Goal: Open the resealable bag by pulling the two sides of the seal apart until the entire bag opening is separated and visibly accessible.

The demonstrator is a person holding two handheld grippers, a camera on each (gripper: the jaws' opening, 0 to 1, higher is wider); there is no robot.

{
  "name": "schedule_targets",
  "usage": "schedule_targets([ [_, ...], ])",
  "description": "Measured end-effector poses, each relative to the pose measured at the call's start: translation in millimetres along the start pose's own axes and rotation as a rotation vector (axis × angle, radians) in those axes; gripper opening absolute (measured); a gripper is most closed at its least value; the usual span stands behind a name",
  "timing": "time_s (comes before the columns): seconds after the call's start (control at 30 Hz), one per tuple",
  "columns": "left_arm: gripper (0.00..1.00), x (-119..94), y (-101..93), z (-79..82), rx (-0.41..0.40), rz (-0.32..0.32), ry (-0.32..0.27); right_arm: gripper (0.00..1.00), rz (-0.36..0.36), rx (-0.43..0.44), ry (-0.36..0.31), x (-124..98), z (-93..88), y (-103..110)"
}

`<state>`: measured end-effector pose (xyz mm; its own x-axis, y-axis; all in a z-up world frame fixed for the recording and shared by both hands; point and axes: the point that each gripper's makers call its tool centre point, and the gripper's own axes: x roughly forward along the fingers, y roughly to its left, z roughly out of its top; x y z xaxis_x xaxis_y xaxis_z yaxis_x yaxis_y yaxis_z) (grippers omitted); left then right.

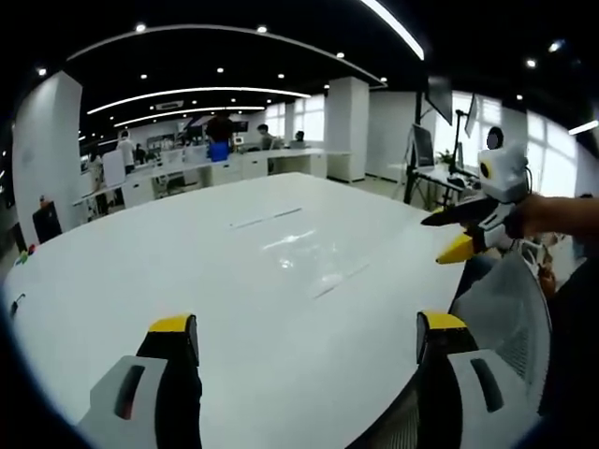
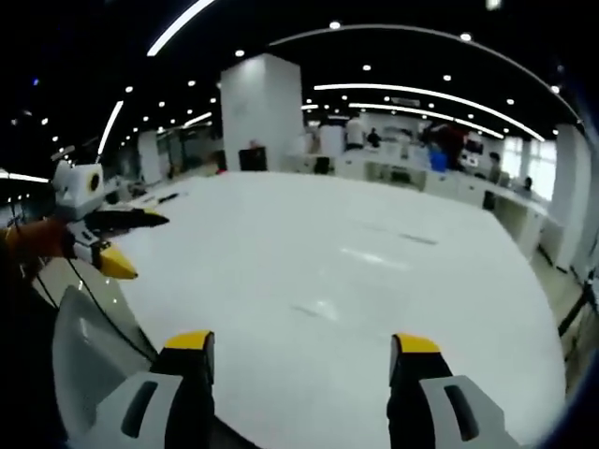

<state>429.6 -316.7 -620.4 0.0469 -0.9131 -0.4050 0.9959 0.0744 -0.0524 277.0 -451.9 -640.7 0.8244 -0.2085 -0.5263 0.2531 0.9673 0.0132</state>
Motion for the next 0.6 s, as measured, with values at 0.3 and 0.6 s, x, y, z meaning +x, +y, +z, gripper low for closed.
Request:
schedule_targets([
  [0.3, 0.94, 0, 1.7, -4.1, 0.001, -0.001, 0.013, 0.73, 0.056, -0.118, 0.031, 27, 6.4, 0],
  [0.6, 0.94, 0, 2.0, -6.4, 0.004, -0.005, 0.025, 0.7, 0.102, -0.276, 0.089, 50, 2.0, -4],
])
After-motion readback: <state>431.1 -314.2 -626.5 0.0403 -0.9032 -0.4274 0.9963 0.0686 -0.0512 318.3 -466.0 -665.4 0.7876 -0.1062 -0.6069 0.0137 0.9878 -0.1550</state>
